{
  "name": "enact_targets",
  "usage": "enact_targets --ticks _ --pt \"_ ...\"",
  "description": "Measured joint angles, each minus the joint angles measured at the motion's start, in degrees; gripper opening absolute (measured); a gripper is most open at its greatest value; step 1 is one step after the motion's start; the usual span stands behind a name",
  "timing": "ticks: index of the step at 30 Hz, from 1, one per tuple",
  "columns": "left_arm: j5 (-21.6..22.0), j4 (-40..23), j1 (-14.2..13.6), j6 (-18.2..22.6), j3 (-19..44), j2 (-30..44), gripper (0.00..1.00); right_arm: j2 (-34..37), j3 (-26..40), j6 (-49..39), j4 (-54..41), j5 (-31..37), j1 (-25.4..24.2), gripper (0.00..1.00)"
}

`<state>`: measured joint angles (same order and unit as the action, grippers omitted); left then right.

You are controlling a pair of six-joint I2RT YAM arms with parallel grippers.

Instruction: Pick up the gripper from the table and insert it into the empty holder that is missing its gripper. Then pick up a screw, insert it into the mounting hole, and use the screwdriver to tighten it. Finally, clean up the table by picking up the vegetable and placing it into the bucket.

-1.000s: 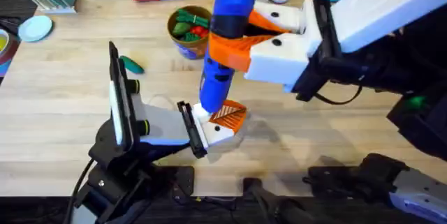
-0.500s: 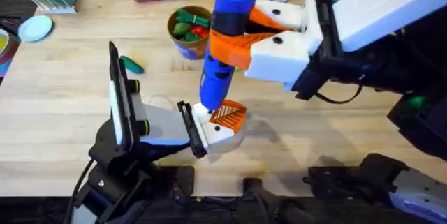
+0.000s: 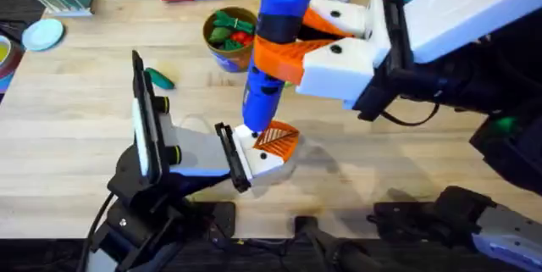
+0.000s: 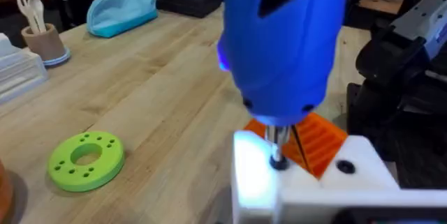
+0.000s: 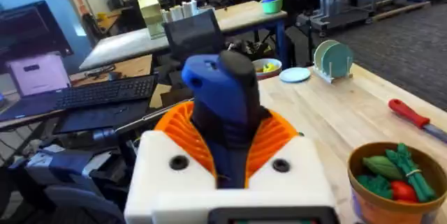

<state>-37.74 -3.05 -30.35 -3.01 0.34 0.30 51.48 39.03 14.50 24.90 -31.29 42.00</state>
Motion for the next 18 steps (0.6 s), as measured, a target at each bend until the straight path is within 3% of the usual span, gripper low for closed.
enact_targets --ticks 18 --pt "0.0 -0.1 0.0 -0.04 0.0 0.02 0.014 -0.39 0.24 0.02 -2.77 0.86 -0.02 0.147"
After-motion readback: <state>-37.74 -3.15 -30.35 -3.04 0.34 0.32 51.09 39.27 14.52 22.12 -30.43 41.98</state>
